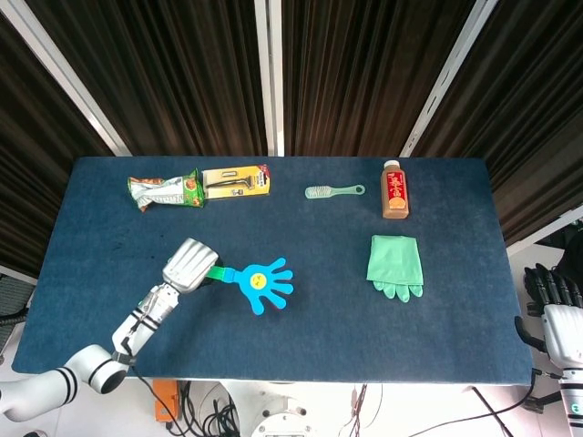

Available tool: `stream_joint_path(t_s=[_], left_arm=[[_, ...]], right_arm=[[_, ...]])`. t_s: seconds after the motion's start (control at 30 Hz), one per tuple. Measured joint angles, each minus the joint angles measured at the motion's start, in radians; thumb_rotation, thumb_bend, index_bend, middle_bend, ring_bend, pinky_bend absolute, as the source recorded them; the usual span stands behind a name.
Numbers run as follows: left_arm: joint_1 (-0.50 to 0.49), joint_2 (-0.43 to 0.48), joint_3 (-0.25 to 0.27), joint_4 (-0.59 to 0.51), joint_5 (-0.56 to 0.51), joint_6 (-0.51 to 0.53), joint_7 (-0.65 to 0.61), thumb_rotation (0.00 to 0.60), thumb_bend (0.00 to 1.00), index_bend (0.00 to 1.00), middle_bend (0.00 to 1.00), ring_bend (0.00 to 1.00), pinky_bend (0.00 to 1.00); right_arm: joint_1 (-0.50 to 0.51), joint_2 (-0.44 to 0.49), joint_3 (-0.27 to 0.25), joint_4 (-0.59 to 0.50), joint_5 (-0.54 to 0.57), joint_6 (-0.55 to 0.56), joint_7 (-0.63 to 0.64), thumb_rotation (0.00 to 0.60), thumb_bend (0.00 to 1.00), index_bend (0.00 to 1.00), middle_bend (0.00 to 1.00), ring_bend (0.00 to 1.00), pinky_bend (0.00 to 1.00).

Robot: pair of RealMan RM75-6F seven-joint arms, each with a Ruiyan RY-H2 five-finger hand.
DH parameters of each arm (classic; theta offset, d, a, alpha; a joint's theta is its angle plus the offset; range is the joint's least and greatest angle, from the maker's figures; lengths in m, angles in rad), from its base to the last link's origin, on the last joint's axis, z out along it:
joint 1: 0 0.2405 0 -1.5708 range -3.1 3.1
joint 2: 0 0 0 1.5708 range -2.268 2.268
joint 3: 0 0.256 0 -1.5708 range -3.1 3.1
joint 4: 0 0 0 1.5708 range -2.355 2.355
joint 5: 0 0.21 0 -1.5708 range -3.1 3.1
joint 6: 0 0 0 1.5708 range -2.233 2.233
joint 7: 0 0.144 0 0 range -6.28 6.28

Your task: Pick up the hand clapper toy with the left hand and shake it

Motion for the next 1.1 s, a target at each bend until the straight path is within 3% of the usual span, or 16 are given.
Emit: stream_joint_path(t_s=[0.1,0.2,0.43,0.53,0.63,0.77,0.87,1.0,1.1], left_arm=[[0.007,0.008,-0.023,-0.048,-0.047,-0.011,-0.145,0.6,0.65,1.0,1.0,1.0,1.0],[0.017,0.023,-0.06,-0.112,-0.107,-0.028,-0.401,0.6,0.65,1.0,1.0,1.0,1.0],[0.046,0.071,-0.147,-0.274,-0.221,-0.085,-1.157,0.6,0.68,1.0,1.0,1.0,1.0],[0.051,0.085,-0.159,-0.31,-0.227,-0.102,-1.356,0.6,0.71,1.0,1.0,1.0,1.0],[0.051,0.093,-0.159,-0.323,-0.22,-0.11,-1.455,0.6,0.72,1.0,1.0,1.0,1.0],[0.046,0.098,-0.15,-0.325,-0.208,-0.113,-1.434,0.6,0.72,1.0,1.0,1.0,1.0],[0.039,0.097,-0.134,-0.31,-0.189,-0.107,-1.304,0.6,0.72,1.0,1.0,1.0,1.0],[0.026,0.081,-0.104,-0.25,-0.137,-0.08,-0.985,0.6,0.72,1.0,1.0,1.0,1.0],[0.016,0.059,-0.08,-0.192,-0.099,-0.063,-0.652,0.6,0.72,1.0,1.0,1.0,1.0]], right_arm=[[0.001,-0.001,0.0,0.0,0.001,-0.003,-0.001,0.6,0.31,0.0,0.0,0.0,0.0],[0.004,-0.003,0.0,0.001,0.002,-0.01,-0.001,0.6,0.31,0.0,0.0,0.0,0.0],[0.005,-0.005,-0.001,0.004,0.004,-0.012,-0.001,0.6,0.31,0.0,0.0,0.0,0.0],[0.005,-0.004,-0.001,0.002,0.002,-0.011,-0.003,0.6,0.31,0.0,0.0,0.0,0.0],[0.005,-0.003,-0.002,-0.001,-0.001,-0.009,-0.005,0.6,0.31,0.0,0.0,0.0,0.0],[0.005,-0.001,-0.001,0.0,0.002,-0.01,-0.002,0.6,0.31,0.0,0.0,0.0,0.0],[0.005,0.0,-0.001,0.0,0.001,-0.008,-0.001,0.6,0.31,0.0,0.0,0.0,0.0],[0.005,0.0,-0.001,-0.002,-0.001,-0.007,-0.002,0.6,0.31,0.0,0.0,0.0,0.0],[0.006,0.0,-0.001,-0.002,-0.001,-0.009,0.001,0.6,0.31,0.0,0.0,0.0,0.0]])
